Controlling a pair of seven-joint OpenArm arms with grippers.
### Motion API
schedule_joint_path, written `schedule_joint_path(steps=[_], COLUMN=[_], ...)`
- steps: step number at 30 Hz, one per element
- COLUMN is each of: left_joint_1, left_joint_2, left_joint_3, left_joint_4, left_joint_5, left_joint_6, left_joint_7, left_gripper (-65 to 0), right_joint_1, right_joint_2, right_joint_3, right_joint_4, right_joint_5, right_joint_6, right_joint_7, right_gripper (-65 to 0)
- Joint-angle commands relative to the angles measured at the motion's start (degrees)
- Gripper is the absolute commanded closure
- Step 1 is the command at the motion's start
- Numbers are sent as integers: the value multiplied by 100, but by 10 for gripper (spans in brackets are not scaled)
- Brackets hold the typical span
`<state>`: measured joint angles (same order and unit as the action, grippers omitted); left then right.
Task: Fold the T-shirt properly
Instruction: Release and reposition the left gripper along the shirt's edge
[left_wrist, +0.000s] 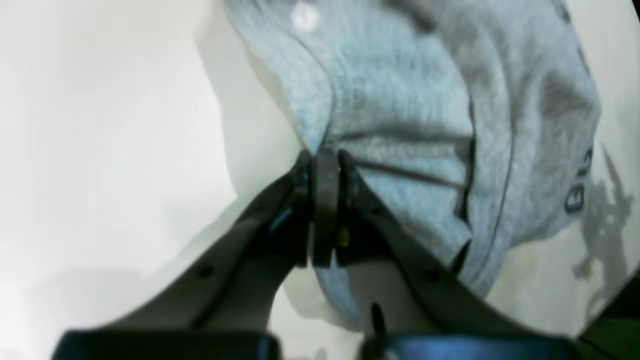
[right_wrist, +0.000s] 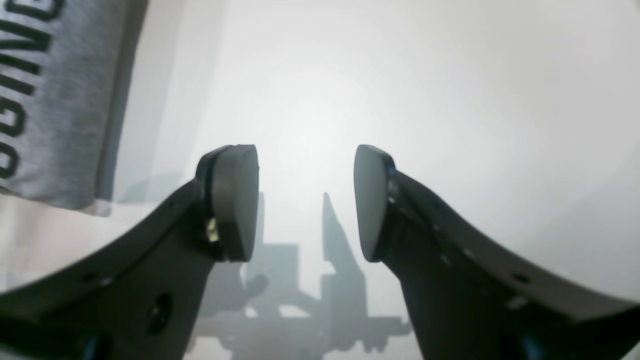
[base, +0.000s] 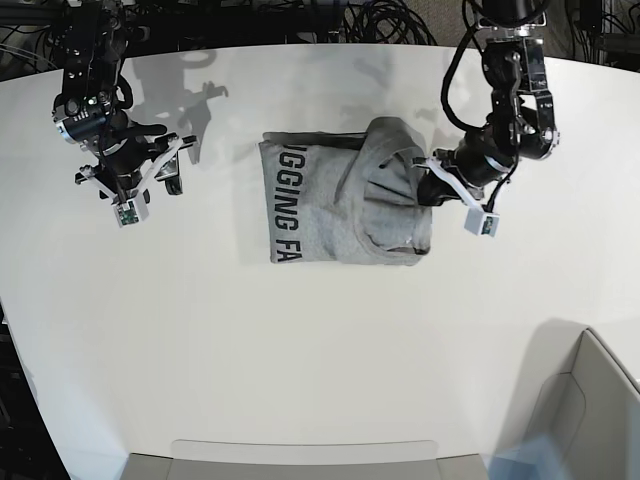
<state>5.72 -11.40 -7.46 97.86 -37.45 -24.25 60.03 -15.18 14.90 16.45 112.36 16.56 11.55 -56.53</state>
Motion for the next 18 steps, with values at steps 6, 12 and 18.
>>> schedule_joint_path(steps=[6,12,18], left_joint_1=[22,417,1112], left_joint_2=[-95,-104,-95], left_joint_3=[-234,-260,-76], left_joint_4=[240,653,1884], left_joint_5=[-66,-75,-180], left_joint_6=[-15,-41,-50], left_joint_7=[-56,-56,-100], left_gripper=[-183,-166,0], right_joint_1=[54,72,195], right_joint_2=[62,62,62], right_joint_3=[39,39,12], right_joint_4=[92,92,92], right_joint_5=[37,37,37], right_joint_6=[1,1,1], right_joint_7=[119,128,110], right_gripper=[-293,-293,-293])
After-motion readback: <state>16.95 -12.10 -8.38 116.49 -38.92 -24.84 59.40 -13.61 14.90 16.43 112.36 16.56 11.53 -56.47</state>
